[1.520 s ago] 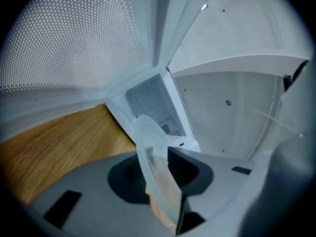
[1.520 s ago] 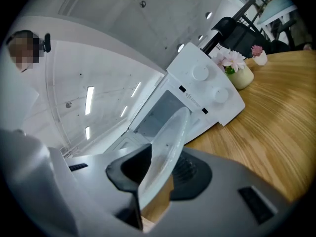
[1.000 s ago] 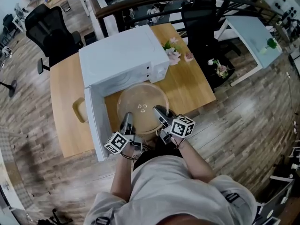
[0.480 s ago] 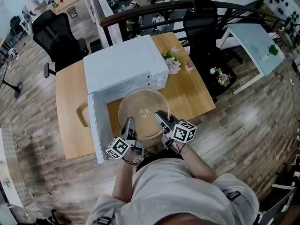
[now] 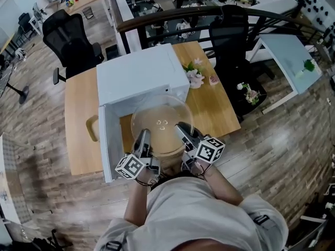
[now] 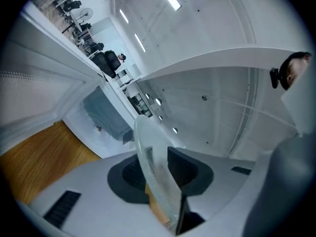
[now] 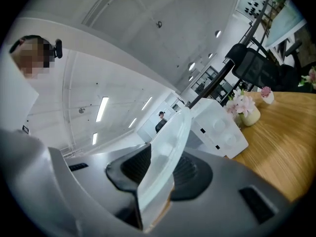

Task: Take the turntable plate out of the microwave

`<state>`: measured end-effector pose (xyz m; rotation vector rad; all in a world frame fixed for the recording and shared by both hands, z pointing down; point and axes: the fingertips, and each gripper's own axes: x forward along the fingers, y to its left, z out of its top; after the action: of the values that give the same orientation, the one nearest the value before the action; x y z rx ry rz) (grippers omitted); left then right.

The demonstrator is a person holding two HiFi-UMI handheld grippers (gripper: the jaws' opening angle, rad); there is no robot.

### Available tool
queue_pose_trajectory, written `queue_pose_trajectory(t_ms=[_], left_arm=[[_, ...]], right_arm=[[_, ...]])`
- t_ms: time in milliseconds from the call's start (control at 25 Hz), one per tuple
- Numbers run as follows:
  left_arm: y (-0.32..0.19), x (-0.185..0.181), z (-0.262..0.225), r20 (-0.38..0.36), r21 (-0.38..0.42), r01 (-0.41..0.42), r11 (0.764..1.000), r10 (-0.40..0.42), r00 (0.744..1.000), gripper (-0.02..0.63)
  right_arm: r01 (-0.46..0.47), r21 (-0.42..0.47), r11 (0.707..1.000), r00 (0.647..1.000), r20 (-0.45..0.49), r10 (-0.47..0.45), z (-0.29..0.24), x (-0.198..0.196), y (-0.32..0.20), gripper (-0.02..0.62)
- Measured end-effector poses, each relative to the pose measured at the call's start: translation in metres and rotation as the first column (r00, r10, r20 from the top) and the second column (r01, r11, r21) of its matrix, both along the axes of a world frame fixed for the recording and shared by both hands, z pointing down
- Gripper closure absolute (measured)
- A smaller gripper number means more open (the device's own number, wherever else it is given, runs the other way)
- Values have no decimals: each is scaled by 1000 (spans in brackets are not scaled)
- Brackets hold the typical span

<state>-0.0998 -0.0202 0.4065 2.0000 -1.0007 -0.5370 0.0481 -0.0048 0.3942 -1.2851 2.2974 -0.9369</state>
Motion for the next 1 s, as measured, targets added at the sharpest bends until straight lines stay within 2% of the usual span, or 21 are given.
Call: queue_pose_trajectory(t_ms=[160, 320, 480, 760, 1000], left_arm=[[-4, 4, -24, 1, 48, 5, 999, -5, 1000, 494], [-6, 10, -39, -12, 60, 2, 998, -1, 1000, 494], [-4, 10, -43, -27, 75, 4, 997, -2, 1000, 494], [-6, 8, -46, -7, 95, 15, 995, -14, 1000, 494], [-5, 11, -49, -22, 89, 0, 996, 2, 1000, 494]], right_arm=[[5, 49, 999, 1000, 3, -5, -23, 4, -4, 476], [6, 80, 997, 1000, -7, -6, -40, 9, -8, 476], [6, 87, 996, 1000, -1, -6, -43, 7, -6, 476], [5, 92, 996, 1000, 2, -6, -44, 9, -7, 477], [6, 102, 995, 1000, -10, -5, -49, 9, -6, 476]])
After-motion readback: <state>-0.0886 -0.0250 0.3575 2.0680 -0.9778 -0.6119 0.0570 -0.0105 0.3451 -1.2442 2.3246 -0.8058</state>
